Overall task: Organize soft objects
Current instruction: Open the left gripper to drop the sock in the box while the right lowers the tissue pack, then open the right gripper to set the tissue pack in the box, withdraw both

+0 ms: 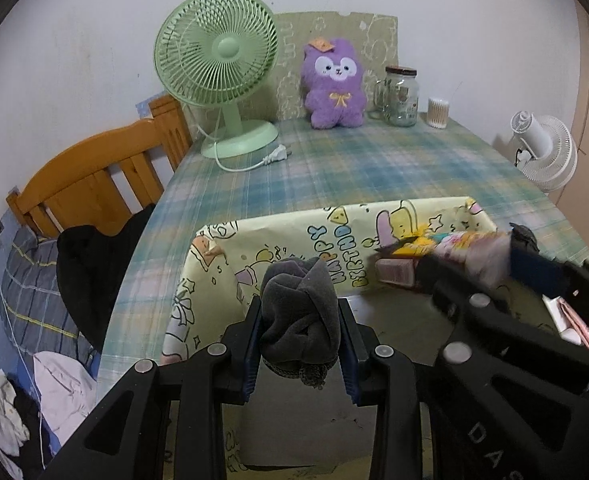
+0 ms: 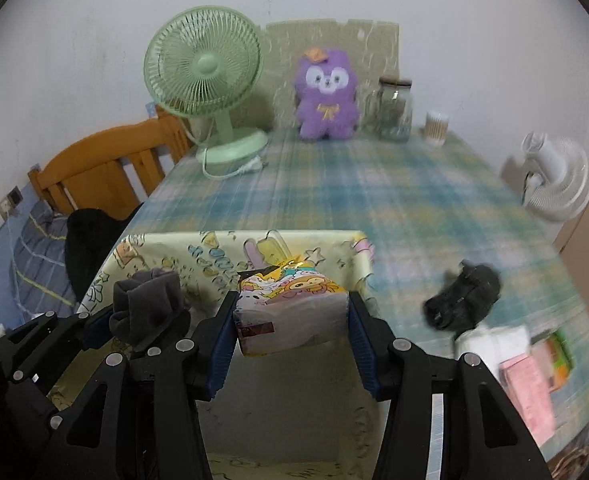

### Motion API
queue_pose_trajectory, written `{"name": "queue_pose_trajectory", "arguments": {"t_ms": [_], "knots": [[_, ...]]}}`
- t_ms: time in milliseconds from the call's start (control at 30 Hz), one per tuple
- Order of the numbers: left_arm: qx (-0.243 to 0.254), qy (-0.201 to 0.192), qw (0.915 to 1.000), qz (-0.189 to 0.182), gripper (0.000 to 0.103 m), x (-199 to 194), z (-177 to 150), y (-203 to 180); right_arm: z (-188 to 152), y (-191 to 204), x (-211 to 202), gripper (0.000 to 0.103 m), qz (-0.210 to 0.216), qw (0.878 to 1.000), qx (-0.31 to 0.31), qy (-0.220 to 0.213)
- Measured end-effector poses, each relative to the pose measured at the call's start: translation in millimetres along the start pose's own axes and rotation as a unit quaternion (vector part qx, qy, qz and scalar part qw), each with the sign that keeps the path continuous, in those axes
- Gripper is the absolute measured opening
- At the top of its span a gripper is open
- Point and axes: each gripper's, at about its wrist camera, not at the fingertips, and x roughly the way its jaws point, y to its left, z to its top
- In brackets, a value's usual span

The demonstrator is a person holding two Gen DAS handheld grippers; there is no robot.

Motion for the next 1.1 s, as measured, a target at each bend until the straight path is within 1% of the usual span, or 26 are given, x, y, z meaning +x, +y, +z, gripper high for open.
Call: {"name": "queue_pose_trajectory", "arguments": {"t_ms": [167, 333, 367, 433, 467, 500, 533, 567, 600, 700, 800, 867, 967, 1033, 1100], "knots": [[-0.006, 0.013, 0.9999, 0.003, 0.034, 8.1, 2.8, 0.6, 4.8, -0.6, 9.7, 0.055, -0.01, 1.0, -0.009, -0.01], [-0.017, 0.023, 0.9995, -0.013, 0.035, 11.1, 6.4, -1.8, 14.0, -3.5, 18.7, 0.055, -0.003, 1.0, -0.027, -0.007], [-0.017, 0.024, 0.9994, -0.016, 0.037, 11.8, 7.2, -2.1, 14.9, -4.1, 19.0, 0.056, -0.001, 1.0, -0.029, -0.005], [-0.016, 0.021, 0.9993, -0.025, 0.045, 10.0, 7.8, -3.1, 14.9, -5.2, 18.3, 0.058, 0.007, 1.0, -0.025, -0.004], [-0.015, 0.02, 0.9992, -0.032, 0.051, 9.2, 8.1, -3.8, 15.1, -5.6, 17.7, 0.059, 0.013, 1.0, -0.025, -0.002], [-0.015, 0.02, 0.999, -0.037, 0.061, 8.3, 8.4, -4.5, 15.4, -5.9, 17.4, 0.061, 0.018, 1.0, -0.026, 0.0], [-0.014, 0.017, 0.9993, -0.031, 0.07, 6.0, 9.1, -5.1, 15.0, -5.8, 16.7, 0.063, 0.021, 0.999, -0.025, 0.002], [-0.015, 0.013, 0.9995, -0.026, 0.086, 3.6, 9.1, -5.1, 15.3, -5.6, 15.7, 0.065, 0.024, 0.999, -0.024, 0.007], [-0.015, 0.003, 0.9997, -0.021, 0.092, -0.8, 9.1, -5.1, 15.4, -5.2, 15.1, 0.068, 0.027, 0.999, -0.023, 0.01], [-0.016, -0.001, 0.9997, -0.021, 0.093, -4.8, 9.5, -3.6, 15.1, -5.1, 11.7, 0.072, 0.036, 0.999, -0.013, 0.017], [-0.021, 0.0, 0.9996, -0.021, 0.093, -7.6, 8.8, -2.1, 13.7, -4.7, 7.2, 0.072, 0.038, 0.999, -0.011, 0.021], [-0.021, -0.006, 0.9995, -0.021, 0.093, -12.8, 8.8, -2.8, 12.6, -5.4, 1.7, 0.073, 0.036, 0.999, -0.007, 0.017], [-0.023, -0.012, 0.9993, -0.027, 0.093, -21.8, 8.4, -3.9, 11.8, -7.0, -7.8, 0.079, 0.041, 0.999, -0.003, 0.012], [-0.022, -0.019, 0.9992, -0.029, 0.094, -28.3, 8.5, -6.0, 11.9, -7.8, -14.4, 0.085, 0.03, 1.0, -0.003, 0.005], [-0.021, -0.025, 0.999, -0.031, 0.094, -34.5, 8.9, -8.6, 12.2, -9.3, -21.3, 0.085, 0.029, 1.0, -0.004, -0.002]]}}
